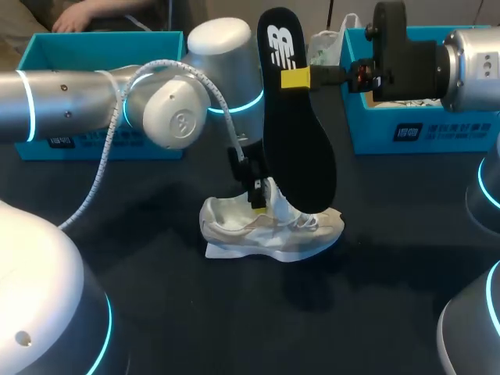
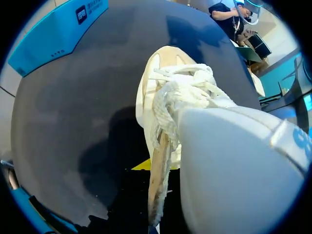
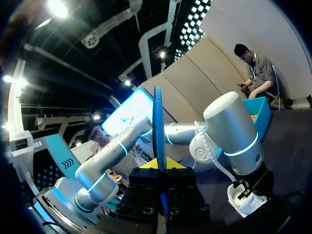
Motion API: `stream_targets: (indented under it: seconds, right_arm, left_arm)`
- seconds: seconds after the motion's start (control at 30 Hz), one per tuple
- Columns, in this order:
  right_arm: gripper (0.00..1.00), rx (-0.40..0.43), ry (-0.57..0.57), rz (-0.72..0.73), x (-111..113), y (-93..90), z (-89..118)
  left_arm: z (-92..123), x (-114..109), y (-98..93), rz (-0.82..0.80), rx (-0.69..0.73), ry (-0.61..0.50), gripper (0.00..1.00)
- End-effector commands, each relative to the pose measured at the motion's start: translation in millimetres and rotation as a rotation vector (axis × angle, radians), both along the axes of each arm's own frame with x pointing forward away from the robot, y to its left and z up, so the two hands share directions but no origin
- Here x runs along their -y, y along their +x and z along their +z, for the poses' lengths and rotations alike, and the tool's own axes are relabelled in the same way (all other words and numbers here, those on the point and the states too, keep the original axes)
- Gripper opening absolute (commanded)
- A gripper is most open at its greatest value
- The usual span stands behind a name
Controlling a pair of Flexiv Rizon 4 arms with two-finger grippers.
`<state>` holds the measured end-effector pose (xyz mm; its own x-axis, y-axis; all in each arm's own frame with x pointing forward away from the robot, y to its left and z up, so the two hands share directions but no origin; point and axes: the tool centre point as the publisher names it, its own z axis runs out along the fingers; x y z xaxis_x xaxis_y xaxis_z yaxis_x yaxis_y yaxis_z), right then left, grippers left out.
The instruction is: Take the shoe out of the shoebox, open the shoe tongue, remove and reinsert the insole, then place the shoe into the shoebox
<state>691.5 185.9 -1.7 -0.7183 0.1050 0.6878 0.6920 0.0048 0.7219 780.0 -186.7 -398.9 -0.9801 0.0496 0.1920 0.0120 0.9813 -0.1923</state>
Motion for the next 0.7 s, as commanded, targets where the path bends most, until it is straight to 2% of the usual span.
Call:
stream_targets:
  seconds: [0.03,0.2,0.37,0.53,0.57,0.7]
  right_arm:
    - [0.0,-0.001,-0.002,-0.001,-2,0.0,0]
    - [0.0,-0.001,-0.002,-0.001,-2,0.0,0]
    - [0.0,-0.001,-0.002,-0.001,-2,0.0,0]
    - [0.0,-0.001,-0.002,-0.001,-2,0.0,0]
    - [0.0,-0.001,-0.002,-0.001,-2,0.0,0]
    - [0.0,-0.001,-0.002,-0.001,-2,0.0,0]
  left_arm:
    - [6,-2,11.3,-0.056,-0.13,-0.032,0.0]
    - [17,2,16.1,-0.15,-0.17,-0.008,0.0]
    - [39,1,11.8,-0.442,-0.243,-0.041,0.0]
    - [53,0,5.9,-0.69,-0.183,-0.074,0.0]
    - [54,0,8.6,-0.71,-0.091,-0.05,0.0]
    - [55,1,10.3,-0.708,-0.086,-0.048,0.0]
